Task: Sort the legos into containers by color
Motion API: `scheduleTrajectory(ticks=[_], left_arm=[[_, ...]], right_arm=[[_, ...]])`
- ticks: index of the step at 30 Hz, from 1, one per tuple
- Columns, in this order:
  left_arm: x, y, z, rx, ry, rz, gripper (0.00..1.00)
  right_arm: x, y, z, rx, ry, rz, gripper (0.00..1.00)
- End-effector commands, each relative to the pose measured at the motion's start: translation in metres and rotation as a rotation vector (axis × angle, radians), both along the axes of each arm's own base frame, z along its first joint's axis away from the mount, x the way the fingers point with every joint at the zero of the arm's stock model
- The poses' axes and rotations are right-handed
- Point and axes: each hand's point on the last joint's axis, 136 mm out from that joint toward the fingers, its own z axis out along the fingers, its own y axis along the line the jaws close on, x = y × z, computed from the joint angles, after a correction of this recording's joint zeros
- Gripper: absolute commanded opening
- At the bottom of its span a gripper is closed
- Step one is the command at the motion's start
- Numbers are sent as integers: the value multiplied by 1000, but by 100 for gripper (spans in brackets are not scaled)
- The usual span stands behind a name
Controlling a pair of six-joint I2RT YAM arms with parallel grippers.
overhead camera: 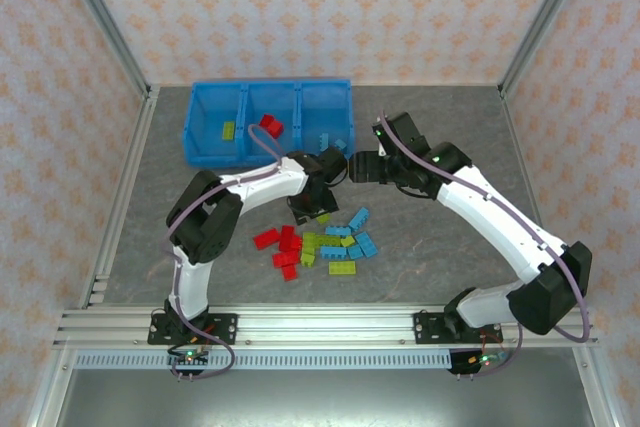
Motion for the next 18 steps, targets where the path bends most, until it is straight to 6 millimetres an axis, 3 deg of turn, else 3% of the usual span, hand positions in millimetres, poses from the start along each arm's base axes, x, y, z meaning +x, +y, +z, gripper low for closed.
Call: scheduleTrajectory(ticks=[1,9,18], left_arm=[[6,-3,5,7,0,-15,61],[2,7,-14,38,58,-26,48],[2,13,-20,41,65,-35,33]], right_arm=[[-2,-9,7,-13,-30,-24,82],[-4,-10,6,-15,-29,-23,82],[-6,-12,10,-13,-35,-26,82]])
